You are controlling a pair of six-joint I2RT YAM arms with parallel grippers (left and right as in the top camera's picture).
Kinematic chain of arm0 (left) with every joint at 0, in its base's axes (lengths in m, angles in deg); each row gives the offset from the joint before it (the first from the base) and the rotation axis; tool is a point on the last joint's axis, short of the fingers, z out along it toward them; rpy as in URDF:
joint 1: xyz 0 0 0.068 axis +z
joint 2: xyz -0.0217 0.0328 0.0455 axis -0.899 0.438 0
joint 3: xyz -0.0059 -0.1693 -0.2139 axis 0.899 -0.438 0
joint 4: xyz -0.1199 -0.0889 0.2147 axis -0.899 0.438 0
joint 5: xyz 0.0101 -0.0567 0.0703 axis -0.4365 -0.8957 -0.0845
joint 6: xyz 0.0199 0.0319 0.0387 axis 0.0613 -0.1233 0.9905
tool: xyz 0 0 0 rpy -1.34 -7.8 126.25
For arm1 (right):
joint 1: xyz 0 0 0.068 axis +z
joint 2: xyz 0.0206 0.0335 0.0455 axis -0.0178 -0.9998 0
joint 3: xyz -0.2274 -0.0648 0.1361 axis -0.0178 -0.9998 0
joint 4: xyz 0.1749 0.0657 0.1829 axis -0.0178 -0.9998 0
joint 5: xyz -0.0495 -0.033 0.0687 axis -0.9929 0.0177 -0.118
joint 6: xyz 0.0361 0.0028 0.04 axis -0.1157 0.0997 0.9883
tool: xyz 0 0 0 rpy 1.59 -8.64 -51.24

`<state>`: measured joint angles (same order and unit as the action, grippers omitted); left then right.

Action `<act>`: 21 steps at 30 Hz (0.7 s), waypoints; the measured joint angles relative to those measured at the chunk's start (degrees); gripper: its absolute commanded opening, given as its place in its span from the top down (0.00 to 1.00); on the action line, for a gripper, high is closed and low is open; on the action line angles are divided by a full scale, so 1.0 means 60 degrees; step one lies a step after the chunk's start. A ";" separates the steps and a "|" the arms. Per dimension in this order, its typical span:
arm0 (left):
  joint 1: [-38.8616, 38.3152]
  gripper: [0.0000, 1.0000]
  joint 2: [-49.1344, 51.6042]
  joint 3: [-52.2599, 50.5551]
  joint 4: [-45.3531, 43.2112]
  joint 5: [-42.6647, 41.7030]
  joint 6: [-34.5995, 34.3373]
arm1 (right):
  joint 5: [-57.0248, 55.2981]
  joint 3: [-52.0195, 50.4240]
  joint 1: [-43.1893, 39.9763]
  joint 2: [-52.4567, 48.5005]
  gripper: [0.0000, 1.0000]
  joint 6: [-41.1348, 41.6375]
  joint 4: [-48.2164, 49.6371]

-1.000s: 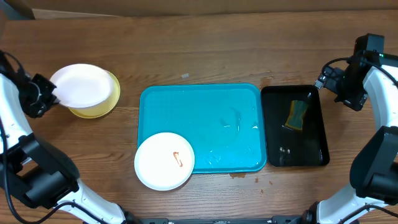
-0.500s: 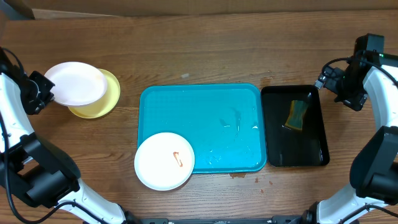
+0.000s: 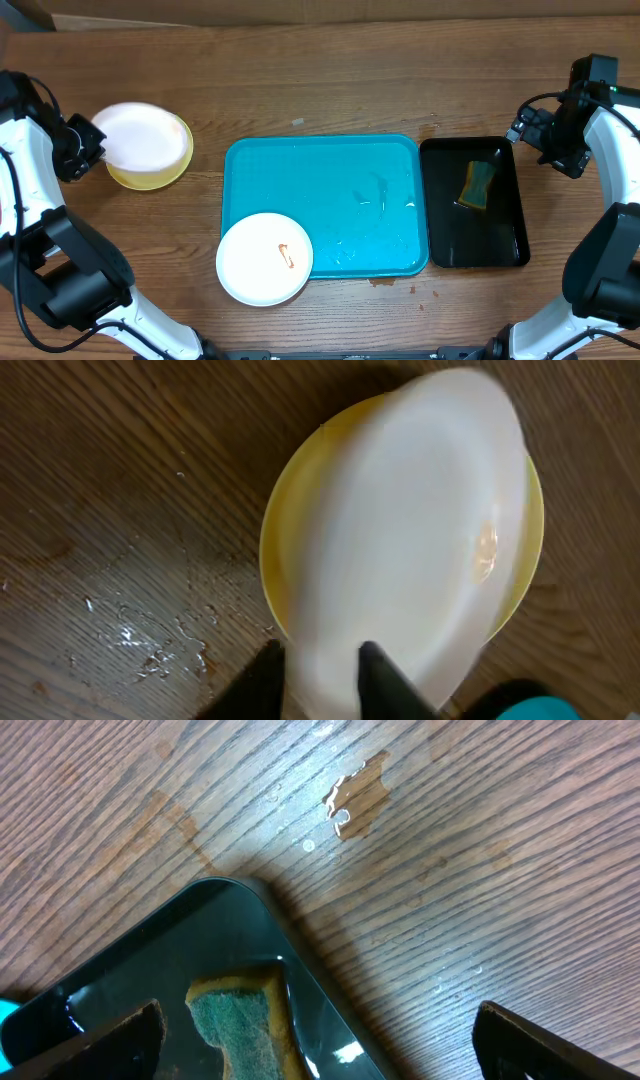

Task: Clean dirty plates on tray and stack at the side
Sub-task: 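Carry the white plate left and stack it on the yellow plate, then move left gripper to the remaining white plate's rim on the tray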

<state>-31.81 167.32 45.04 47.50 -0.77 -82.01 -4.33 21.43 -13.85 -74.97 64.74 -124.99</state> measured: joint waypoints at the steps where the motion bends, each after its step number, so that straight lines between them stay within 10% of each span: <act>1: 0.0004 0.26 0.0000 0.0000 -0.0004 0.0000 -0.0004 | 0.0004 0.0000 0.0004 0.0000 0.00 -0.0004 0.0000; 21: -0.2543 0.43 0.0000 -0.0047 0.4299 -0.2299 0.1960 | 0.0011 0.0000 0.0000 0.0000 0.00 0.0000 -0.0004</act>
<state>-47.07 167.32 44.76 73.30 -14.56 -70.25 -4.26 21.43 -13.85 -74.97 64.74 -125.01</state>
